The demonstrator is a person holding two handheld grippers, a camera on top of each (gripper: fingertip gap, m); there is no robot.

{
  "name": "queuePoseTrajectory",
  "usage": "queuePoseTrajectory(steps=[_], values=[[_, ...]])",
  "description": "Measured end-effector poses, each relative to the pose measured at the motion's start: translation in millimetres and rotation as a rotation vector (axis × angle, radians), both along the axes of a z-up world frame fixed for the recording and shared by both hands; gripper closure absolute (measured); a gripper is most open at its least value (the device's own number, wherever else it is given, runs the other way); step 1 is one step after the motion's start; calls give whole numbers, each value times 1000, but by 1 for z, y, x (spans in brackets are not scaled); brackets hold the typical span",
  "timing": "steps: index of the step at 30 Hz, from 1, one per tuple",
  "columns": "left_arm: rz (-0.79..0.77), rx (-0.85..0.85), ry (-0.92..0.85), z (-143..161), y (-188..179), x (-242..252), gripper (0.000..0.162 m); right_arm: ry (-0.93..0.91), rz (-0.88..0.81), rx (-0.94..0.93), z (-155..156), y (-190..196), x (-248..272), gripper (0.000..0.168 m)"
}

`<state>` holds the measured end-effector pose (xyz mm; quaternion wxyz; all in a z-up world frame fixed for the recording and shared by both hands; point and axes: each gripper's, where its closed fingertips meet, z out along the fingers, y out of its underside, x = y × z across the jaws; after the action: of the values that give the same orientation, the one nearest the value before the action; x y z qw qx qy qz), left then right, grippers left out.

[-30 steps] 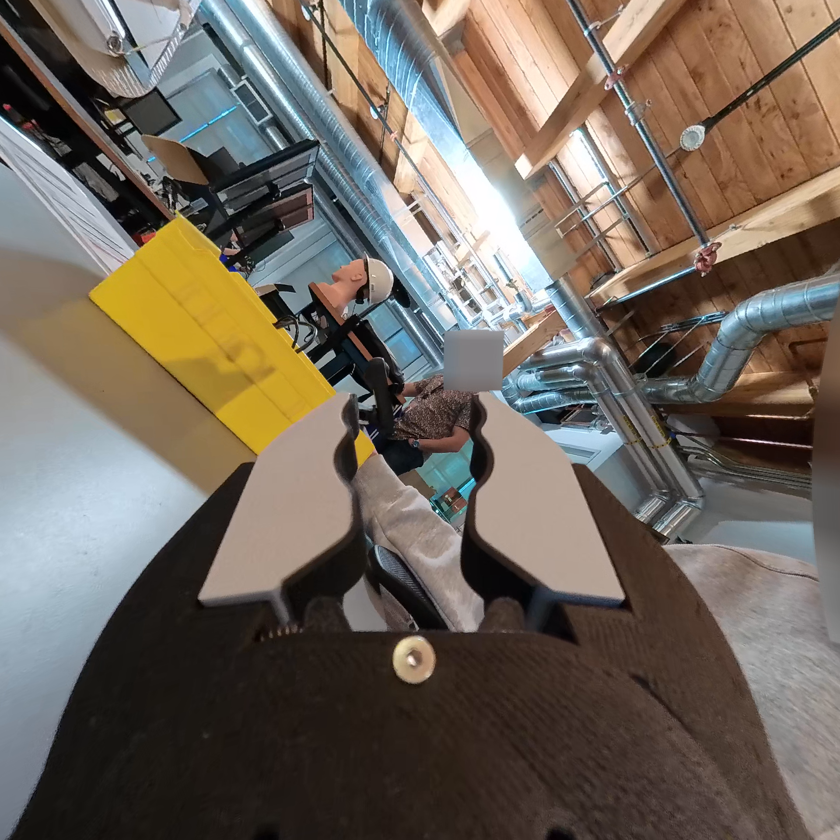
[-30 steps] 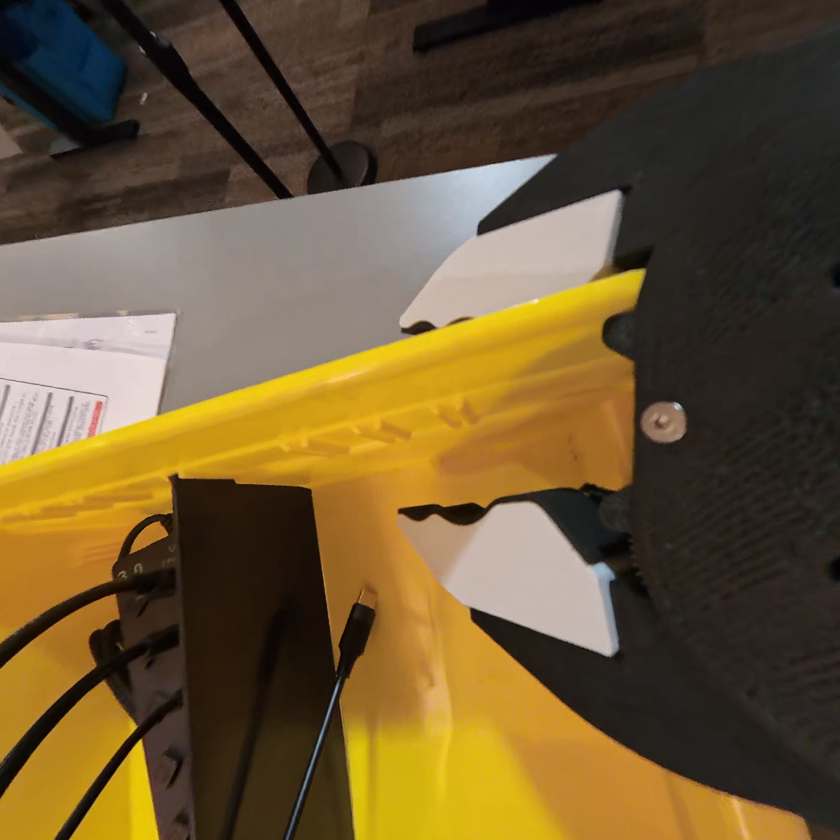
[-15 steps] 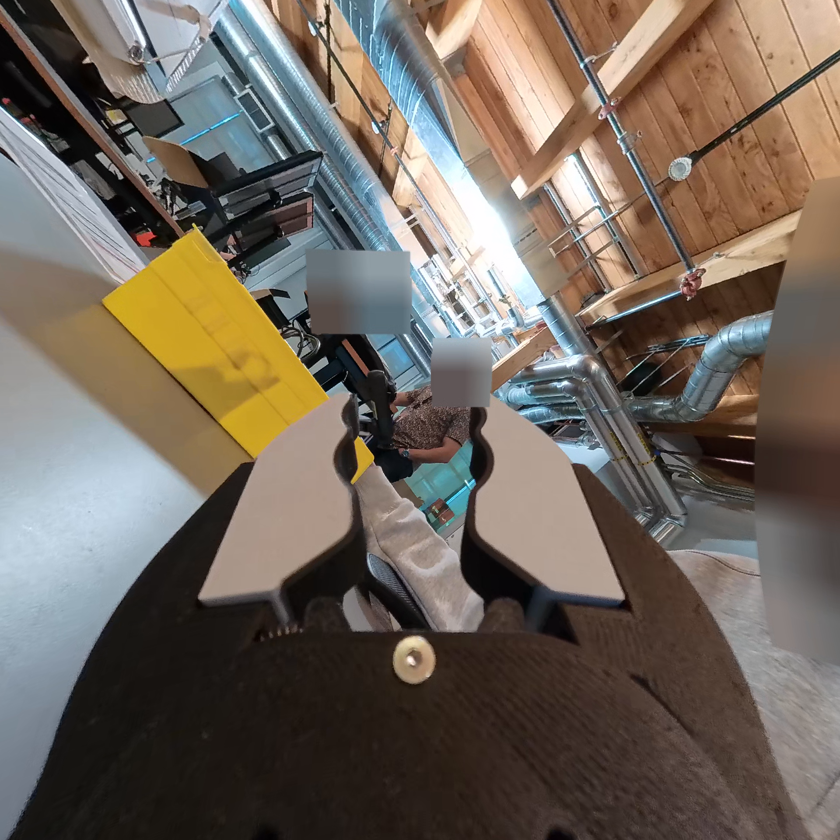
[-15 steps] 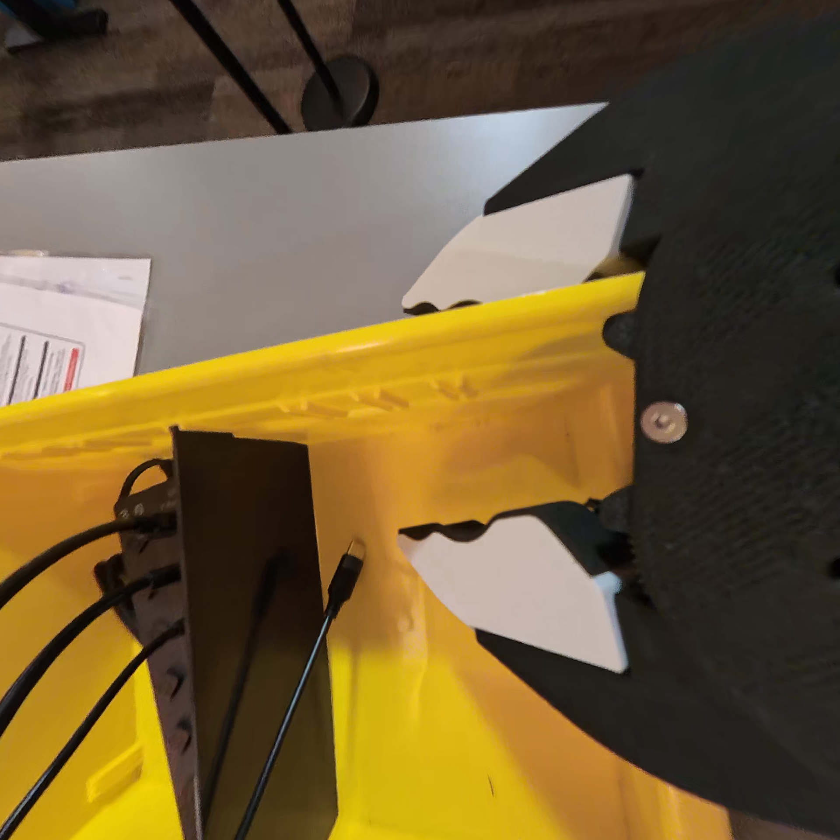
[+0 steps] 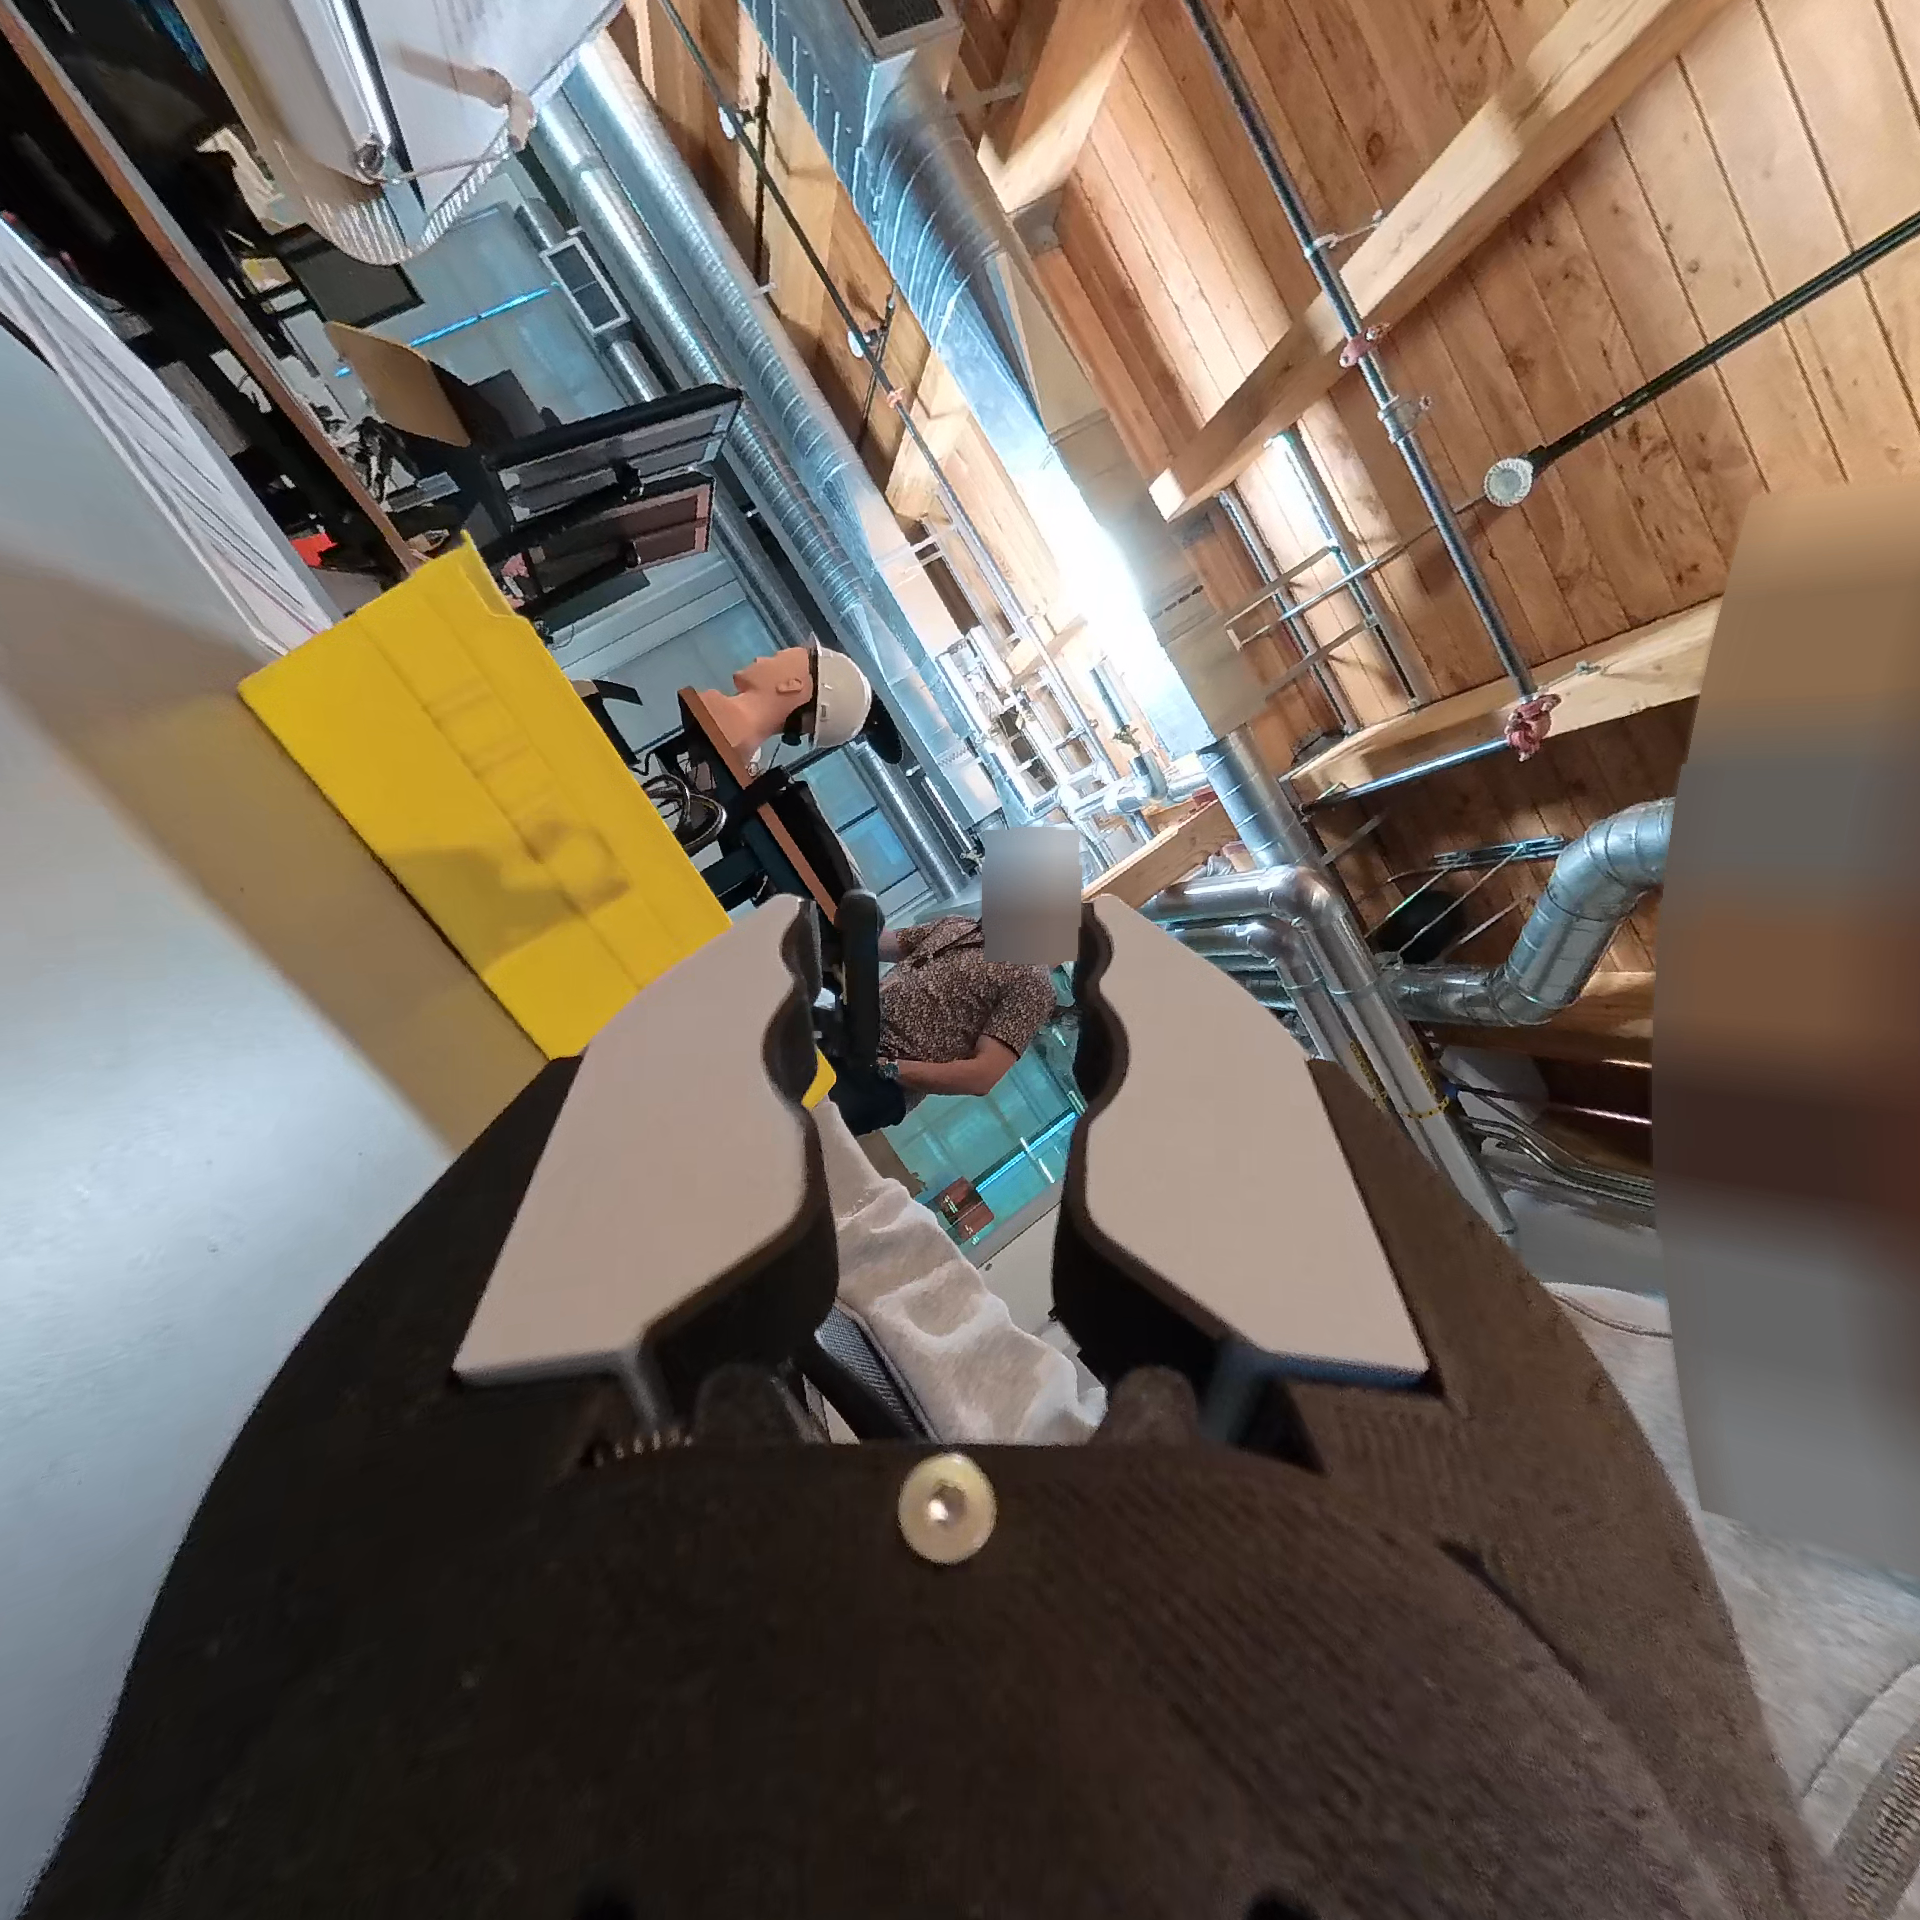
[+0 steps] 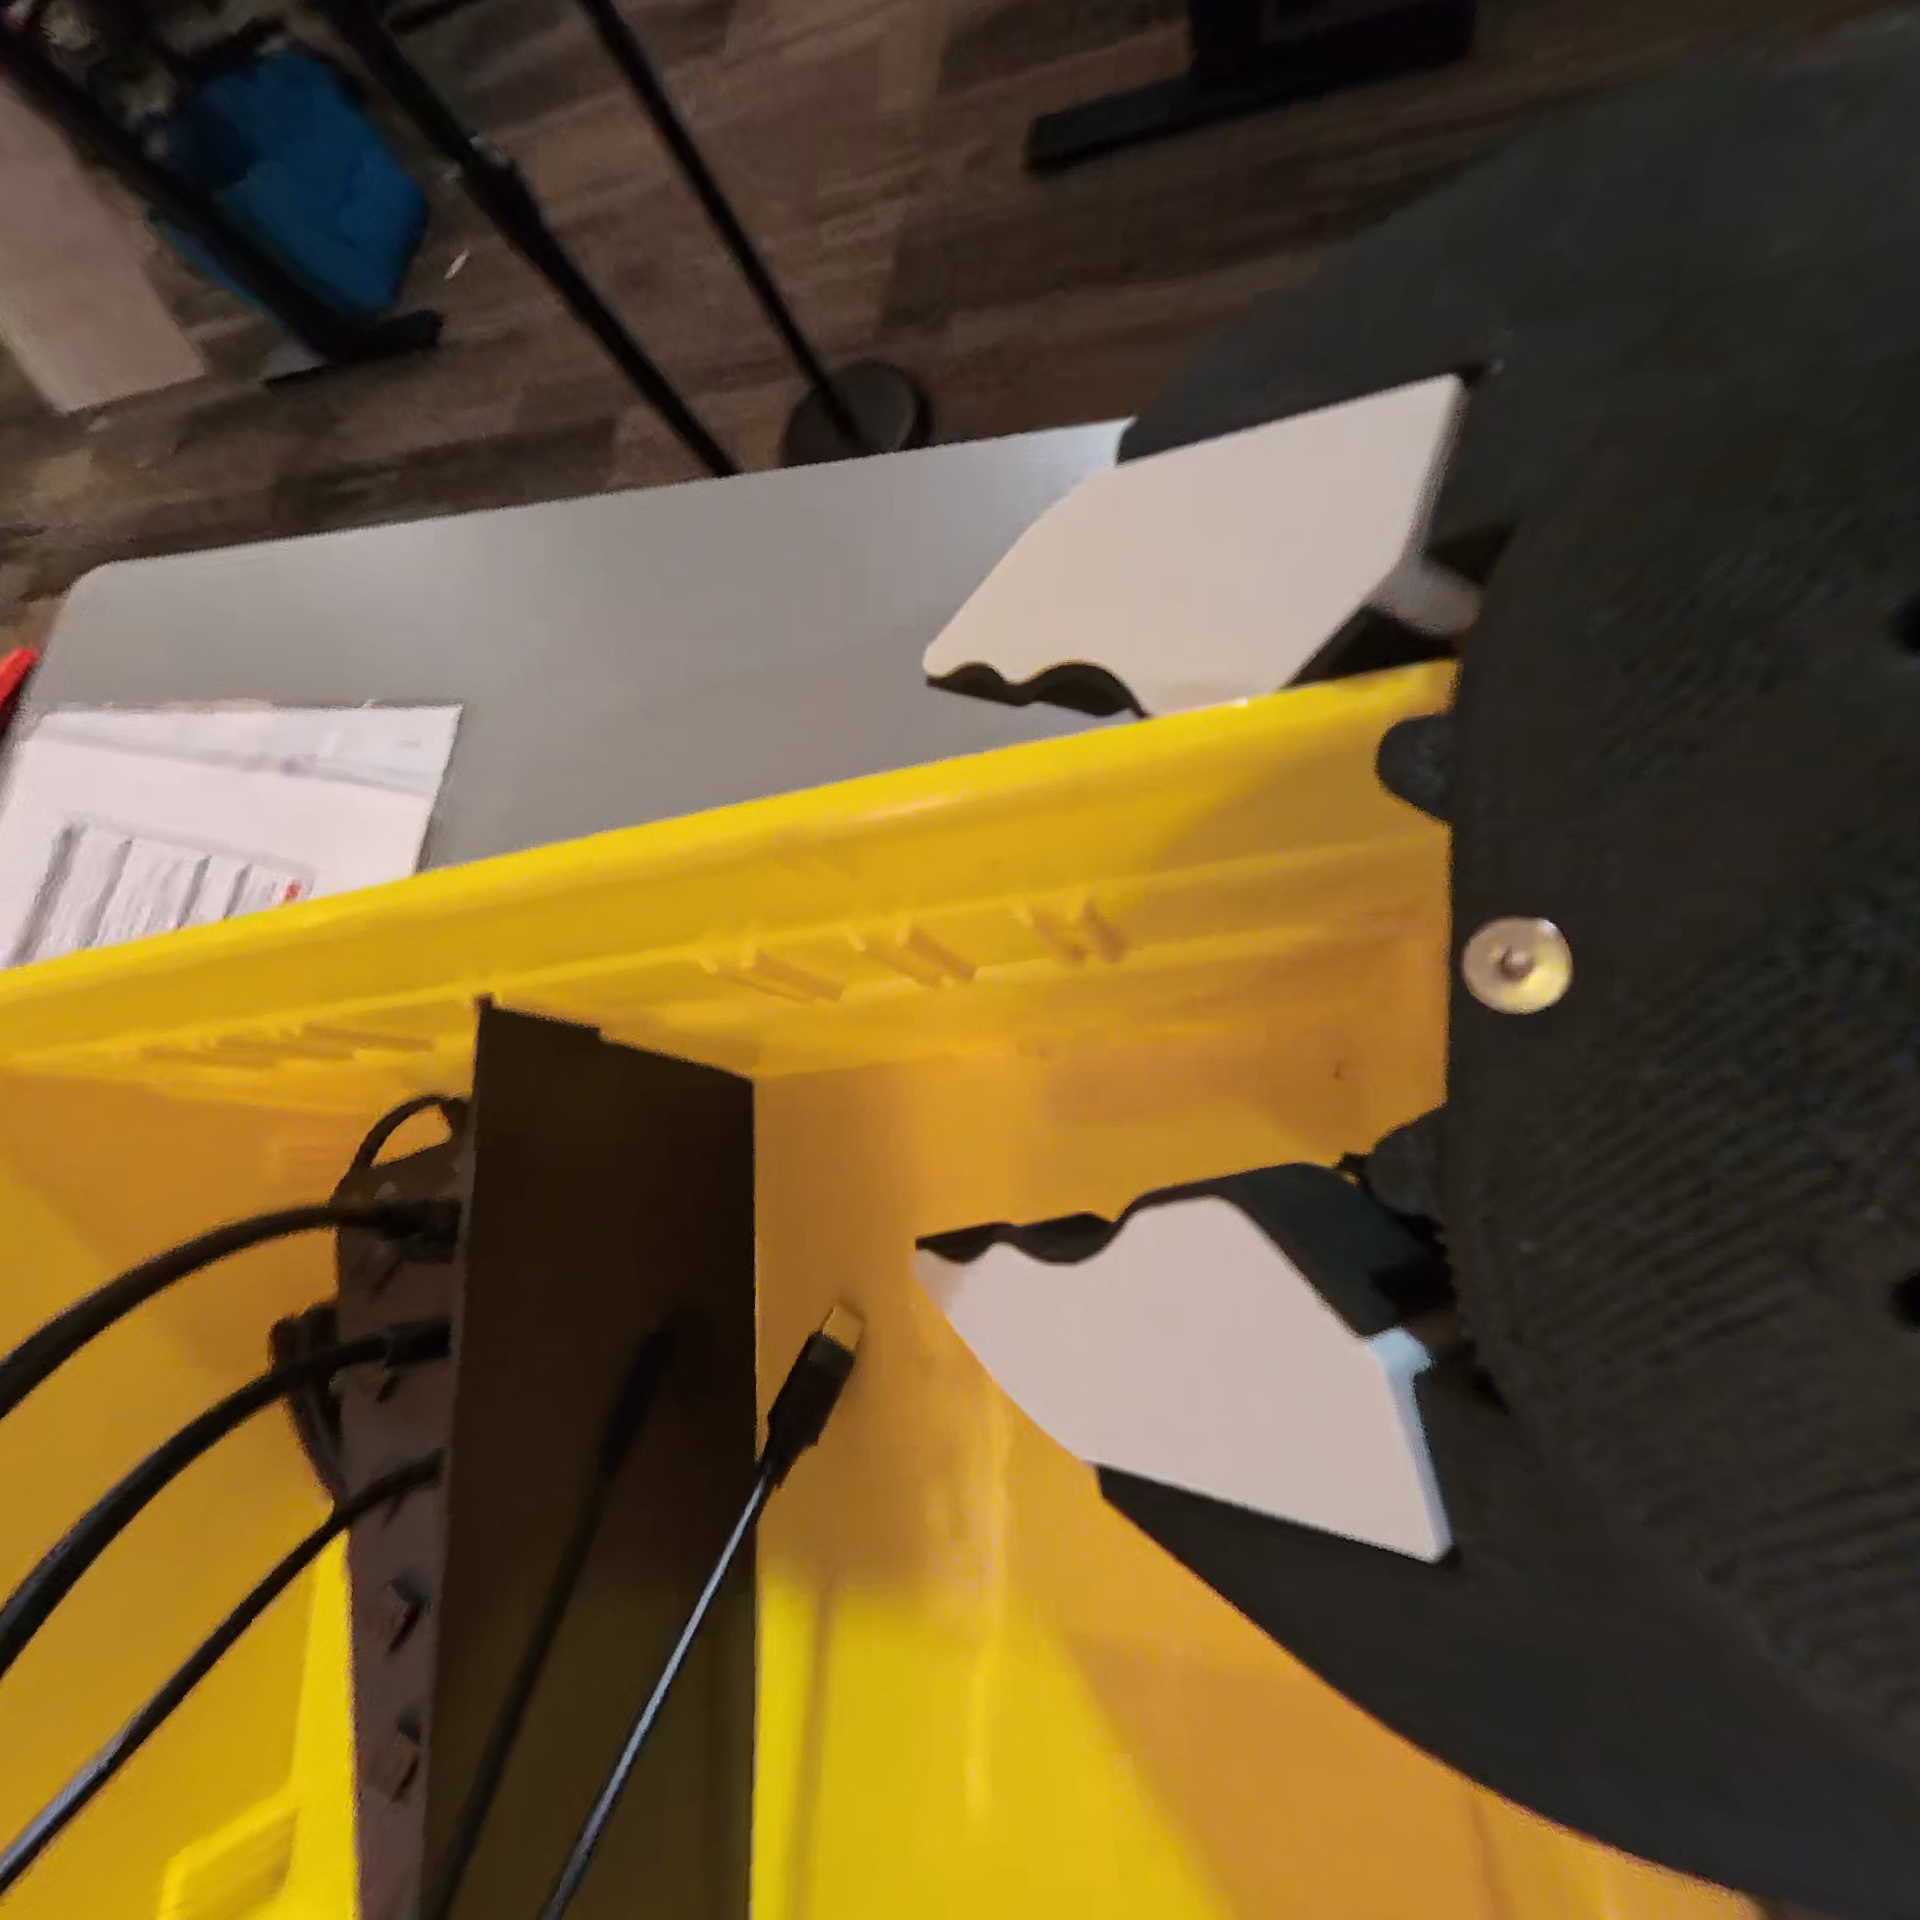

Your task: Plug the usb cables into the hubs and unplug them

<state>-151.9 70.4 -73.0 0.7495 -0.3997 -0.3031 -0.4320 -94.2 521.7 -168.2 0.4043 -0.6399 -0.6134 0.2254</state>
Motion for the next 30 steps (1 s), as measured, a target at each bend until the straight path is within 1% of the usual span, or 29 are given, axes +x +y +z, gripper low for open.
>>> queuePoseTrajectory(steps=[1,3,5,6,8,11,12,13,15,16,18,20,22,23,25,28,30], values=[[0,-1,-1,0,0,0,114,-26,-44,9,-2,5,2,70],[2,0,-5,-1,0,-1,114,-45,-150,52,-1,18,6,76],[2,0,-8,-1,-1,-2,114,-41,-268,108,5,33,12,74],[2,-1,-9,-1,-1,-2,114,-29,-300,140,10,38,14,68],[4,-2,-11,-2,-1,-2,114,23,-318,236,26,41,14,63],[1,-3,-12,-2,0,-2,114,162,-318,404,59,40,14,71],[1,-4,-12,-3,0,-2,114,224,-311,443,71,38,15,78],[0,-5,-12,-3,0,-2,114,288,-311,467,83,36,17,81],[-1,-6,-10,-3,1,-1,114,399,-322,467,103,35,24,79],[-1,-6,-10,-3,1,-1,114,448,-332,436,110,36,28,72],[-1,-7,-10,-3,1,-1,114,568,-334,313,123,39,34,63],[-2,-7,-9,-3,1,-1,114,720,-301,161,135,39,42,78],[-4,-6,-9,-2,1,0,114,790,-281,48,138,42,50,92],[-5,-4,-8,-2,1,0,114,780,-278,42,136,45,53,102],[-15,1,1,0,1,2,114,728,-294,113,132,49,56,121],[-33,0,20,1,3,7,113,674,-259,206,131,43,54,168],[-38,-3,22,1,3,8,113,657,-219,224,132,35,52,168]])
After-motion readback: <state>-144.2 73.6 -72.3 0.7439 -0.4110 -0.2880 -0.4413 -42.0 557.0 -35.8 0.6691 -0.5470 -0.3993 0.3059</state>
